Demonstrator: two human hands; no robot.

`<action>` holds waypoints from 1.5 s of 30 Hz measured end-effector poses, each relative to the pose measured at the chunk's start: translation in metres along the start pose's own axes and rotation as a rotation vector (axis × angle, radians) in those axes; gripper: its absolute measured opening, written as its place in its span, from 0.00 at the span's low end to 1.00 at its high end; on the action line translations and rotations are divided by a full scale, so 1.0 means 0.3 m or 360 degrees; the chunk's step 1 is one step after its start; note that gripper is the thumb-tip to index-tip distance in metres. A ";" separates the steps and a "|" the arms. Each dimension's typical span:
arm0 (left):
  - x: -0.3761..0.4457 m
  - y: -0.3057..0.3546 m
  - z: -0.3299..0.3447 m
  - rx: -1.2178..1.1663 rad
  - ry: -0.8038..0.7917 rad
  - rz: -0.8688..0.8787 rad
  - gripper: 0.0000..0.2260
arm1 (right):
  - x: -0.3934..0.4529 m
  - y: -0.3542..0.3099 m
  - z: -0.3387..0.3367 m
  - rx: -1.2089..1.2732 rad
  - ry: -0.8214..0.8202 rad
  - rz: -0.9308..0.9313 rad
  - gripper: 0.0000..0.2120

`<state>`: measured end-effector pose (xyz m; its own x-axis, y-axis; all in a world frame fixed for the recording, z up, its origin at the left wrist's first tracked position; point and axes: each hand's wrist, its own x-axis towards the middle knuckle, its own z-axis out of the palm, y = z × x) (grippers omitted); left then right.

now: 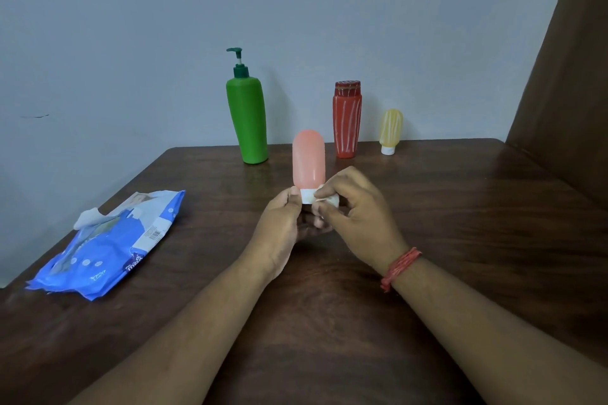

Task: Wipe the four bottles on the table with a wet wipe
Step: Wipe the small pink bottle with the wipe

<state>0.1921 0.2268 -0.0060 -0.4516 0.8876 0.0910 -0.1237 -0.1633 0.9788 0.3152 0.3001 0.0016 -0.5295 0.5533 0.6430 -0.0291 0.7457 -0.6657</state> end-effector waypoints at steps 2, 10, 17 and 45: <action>0.003 -0.005 -0.002 0.0107 0.0063 0.0034 0.18 | -0.001 0.006 0.013 -0.0080 0.0015 -0.0016 0.04; -0.007 -0.004 0.005 0.0040 -0.0107 0.0022 0.13 | 0.002 0.017 0.024 -0.0259 0.0077 -0.0142 0.03; 0.017 -0.017 -0.032 0.0202 0.0060 0.0064 0.18 | 0.016 0.038 0.010 -0.0012 0.0190 0.0128 0.03; 0.134 -0.049 -0.083 0.2034 0.0727 0.0040 0.22 | 0.054 0.122 -0.070 0.0437 0.0400 0.0766 0.03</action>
<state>0.1538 0.2542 -0.0213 -0.7228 0.6285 0.2873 0.6756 0.5550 0.4853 0.3232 0.3440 -0.0043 -0.3221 0.9002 0.2930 -0.0714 0.2855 -0.9557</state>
